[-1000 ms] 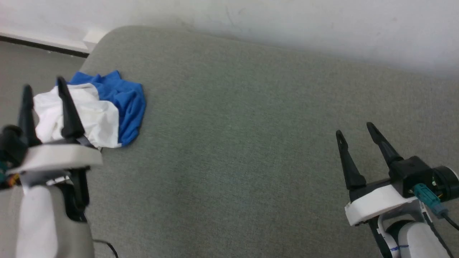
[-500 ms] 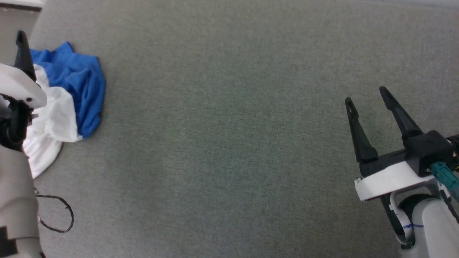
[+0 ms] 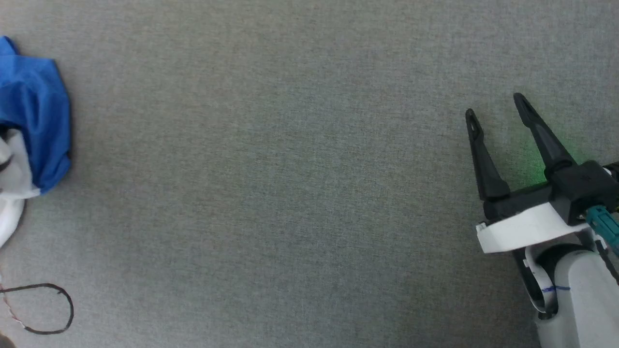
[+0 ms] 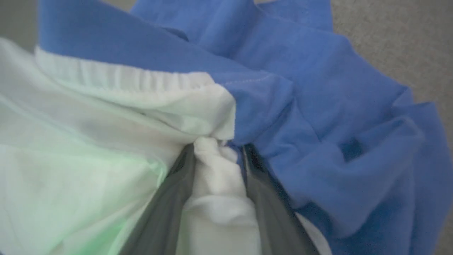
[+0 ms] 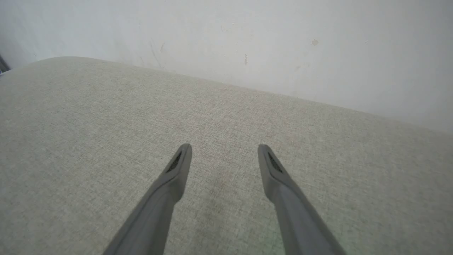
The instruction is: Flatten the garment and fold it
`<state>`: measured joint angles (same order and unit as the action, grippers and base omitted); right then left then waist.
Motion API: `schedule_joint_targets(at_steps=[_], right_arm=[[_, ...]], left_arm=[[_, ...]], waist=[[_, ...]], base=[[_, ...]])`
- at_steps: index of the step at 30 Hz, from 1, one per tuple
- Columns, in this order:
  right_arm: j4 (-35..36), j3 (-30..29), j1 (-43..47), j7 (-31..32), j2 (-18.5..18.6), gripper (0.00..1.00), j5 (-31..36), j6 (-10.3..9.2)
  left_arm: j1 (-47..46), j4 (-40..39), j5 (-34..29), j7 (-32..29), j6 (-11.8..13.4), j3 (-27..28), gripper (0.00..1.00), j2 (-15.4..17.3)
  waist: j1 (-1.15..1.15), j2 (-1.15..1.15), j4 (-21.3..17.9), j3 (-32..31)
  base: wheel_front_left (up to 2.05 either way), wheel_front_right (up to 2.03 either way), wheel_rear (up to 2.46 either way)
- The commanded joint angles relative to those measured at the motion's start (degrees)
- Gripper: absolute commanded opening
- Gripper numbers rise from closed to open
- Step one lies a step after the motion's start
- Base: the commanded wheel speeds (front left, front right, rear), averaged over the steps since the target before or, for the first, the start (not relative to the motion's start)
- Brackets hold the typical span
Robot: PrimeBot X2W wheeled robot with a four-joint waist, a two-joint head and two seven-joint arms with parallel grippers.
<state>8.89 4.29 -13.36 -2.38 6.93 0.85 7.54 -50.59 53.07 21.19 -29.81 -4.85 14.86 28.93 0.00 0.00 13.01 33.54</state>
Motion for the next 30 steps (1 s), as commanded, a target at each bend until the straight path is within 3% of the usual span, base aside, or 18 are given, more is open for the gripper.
schedule_joint_targets(at_steps=[1,2,5,10,19,25,30], right_arm=[[-0.3,0.4,-1.5,-0.6,-0.2,1.00,-0.4,-0.05],[-0.6,0.7,-1.8,-0.8,-0.2,1.00,-0.4,-0.05],[-1.5,1.5,-2.4,-1.5,-0.5,1.00,-0.6,-0.05],[-4.0,2.1,-2.9,-3.4,-1.4,1.00,-1.2,-0.05],[-8.7,0.6,0.1,-6.8,-3.5,1.00,-2.4,-0.05],[-10.4,-1.8,2.7,-8.3,-4.0,1.00,-3.4,-0.05],[-11.1,-2.9,4.5,-8.9,-4.0,1.00,-5.4,-0.05]], left_arm=[[0.5,3.6,0.7,-2.3,-0.7,-0.4,0.12,-0.8],[0.2,4.3,0.9,-2.8,-0.9,-0.5,0.00,-0.4],[-1.3,5.4,1.0,-2.3,-1.5,-1.2,0.00,1.3],[-4.4,6.2,-1.0,3.5,-2.0,-3.0,0.00,5.8],[-11.2,1.4,-8.7,21.1,-2.1,-10.2,0.00,10.3],[-16.9,-3.0,-12.7,32.3,-1.6,-14.6,0.00,9.4],[-19.9,-6.9,-14.1,36.9,-1.9,-18.3,0.00,6.1]], waist=[[0.00,0.00,-0.5,0.9],[0.00,0.00,-0.5,0.9],[0.00,0.00,-0.5,0.2],[0.00,0.00,-0.7,-3.2],[0.00,0.00,-2.3,-14.4],[0.00,0.00,-5.2,-20.5],[0.00,0.00,-9.5,-23.9]], base=[[0.00,0.00,0.00],[0.00,0.00,0.00],[0.00,0.00,0.00],[0.00,0.00,0.00],[0.00,0.00,0.00],[0.00,0.00,0.00],[0.00,0.00,0.00]])
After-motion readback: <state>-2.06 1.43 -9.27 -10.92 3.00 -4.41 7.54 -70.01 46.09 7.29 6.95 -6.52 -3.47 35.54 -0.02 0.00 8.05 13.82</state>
